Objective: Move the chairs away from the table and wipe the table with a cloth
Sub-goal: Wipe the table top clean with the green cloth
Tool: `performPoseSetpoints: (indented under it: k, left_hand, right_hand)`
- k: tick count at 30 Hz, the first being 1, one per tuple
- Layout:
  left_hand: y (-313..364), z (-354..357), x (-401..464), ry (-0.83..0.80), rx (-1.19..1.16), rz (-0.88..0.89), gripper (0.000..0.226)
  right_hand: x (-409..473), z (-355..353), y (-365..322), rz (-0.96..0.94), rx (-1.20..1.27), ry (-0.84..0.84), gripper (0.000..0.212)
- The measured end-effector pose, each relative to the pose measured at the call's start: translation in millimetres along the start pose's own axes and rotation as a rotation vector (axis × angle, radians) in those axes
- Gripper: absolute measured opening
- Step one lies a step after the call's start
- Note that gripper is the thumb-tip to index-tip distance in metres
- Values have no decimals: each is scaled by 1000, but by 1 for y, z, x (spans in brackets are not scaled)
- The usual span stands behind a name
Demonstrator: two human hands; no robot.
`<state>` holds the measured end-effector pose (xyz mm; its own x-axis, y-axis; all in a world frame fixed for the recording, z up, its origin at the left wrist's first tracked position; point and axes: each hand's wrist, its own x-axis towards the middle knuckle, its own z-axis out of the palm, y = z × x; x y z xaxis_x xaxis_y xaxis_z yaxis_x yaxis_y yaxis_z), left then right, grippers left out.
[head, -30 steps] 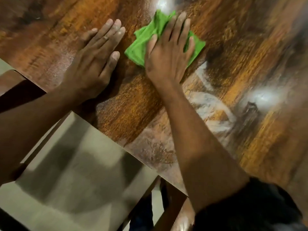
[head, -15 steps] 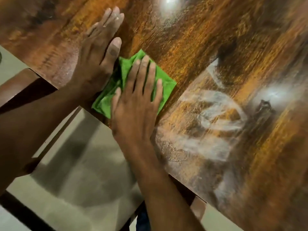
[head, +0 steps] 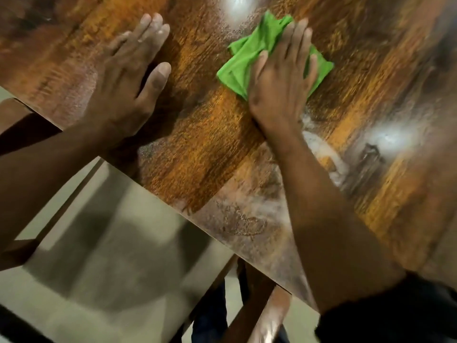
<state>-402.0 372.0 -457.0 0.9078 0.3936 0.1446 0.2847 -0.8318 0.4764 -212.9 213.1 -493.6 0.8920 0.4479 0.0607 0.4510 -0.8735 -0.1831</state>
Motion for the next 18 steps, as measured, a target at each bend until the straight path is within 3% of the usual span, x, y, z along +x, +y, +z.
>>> performPoseSetpoints:
  k: [6, 14, 18]
  left_hand:
    - [-5, 6, 1, -41, 120, 12, 59]
    - [-4, 11, 0, -17, 147, 56, 56]
    - [-6, 7, 0, -32, 162, 74, 56]
  right_hand:
    - [-9, 3, 2, -16, -9, -18, 71]
    - [-182, -12, -72, -178, 115, -200, 75]
    - [-220, -9, -89, -201, 136, -220, 81]
